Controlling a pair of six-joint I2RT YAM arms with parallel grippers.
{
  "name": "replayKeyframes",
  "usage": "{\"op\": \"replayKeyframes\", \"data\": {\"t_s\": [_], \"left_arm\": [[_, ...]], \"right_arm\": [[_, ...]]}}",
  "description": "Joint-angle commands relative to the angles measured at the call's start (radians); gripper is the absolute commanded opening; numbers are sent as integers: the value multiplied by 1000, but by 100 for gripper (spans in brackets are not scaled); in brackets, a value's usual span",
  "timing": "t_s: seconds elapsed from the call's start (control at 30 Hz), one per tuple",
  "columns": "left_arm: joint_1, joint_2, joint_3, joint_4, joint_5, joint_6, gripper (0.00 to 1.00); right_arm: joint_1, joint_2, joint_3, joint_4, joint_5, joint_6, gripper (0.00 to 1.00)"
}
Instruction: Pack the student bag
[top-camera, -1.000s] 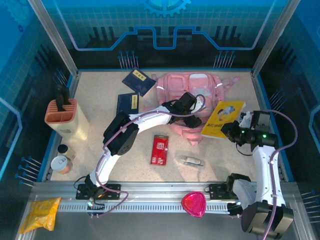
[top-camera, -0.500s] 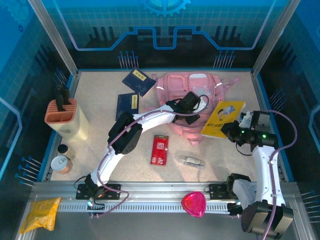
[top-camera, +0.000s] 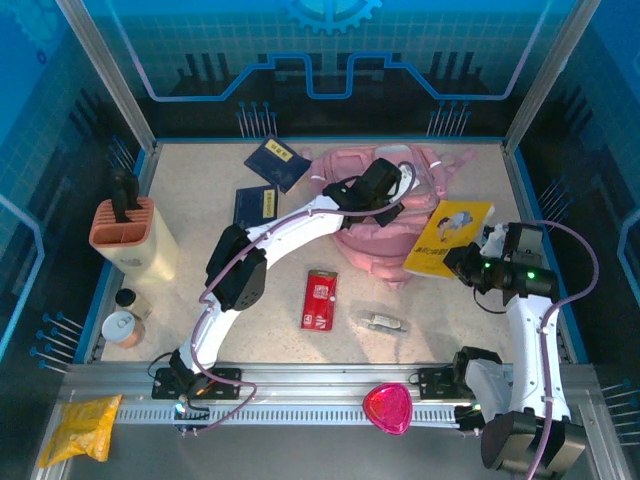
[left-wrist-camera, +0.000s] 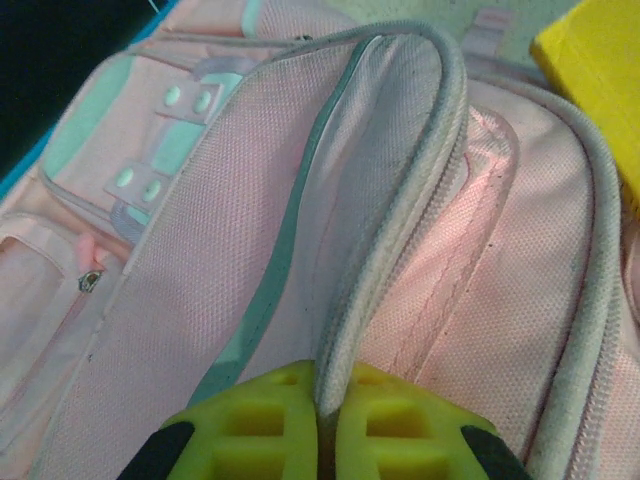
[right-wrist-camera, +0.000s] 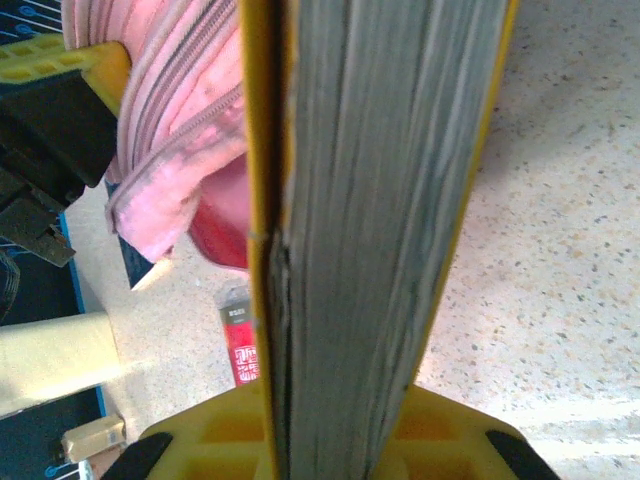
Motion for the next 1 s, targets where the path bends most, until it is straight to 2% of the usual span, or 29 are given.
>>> {"op": "replayKeyframes", "data": {"t_s": [0.0,0.2,0.3,0.4,0.5,0.6,0.7,0.87,0.97], "left_arm": [[12,-95,82,46,-21,-44,0],[14,-113,105,81,-16,-61,0],[27,-98,156,58,-7,-71,0],[35,-99,177,36,2,-70,0],[43,-105,172,28,-1,-60,0],[57,-108,170,16,6,-72,0],[59,-115,167,19,75,-80,0],[59,-117,168,24,187,-90,0],[59,-121,167,23,212,-95,0]], "right_arm": [[4,7,-7,63,-94,6,0],[74,56,-41,123,-128,53,0],[94,22,-38,94,-60,52,0],[70,-35,-8,27,50,28,0],[34,-68,11,2,87,10,0],[34,-36,4,-17,108,-6,0],[47,-19,-52,62,49,24,0],[168,70,-83,299,-101,86,0],[197,114,-104,430,-129,134,0]]}}
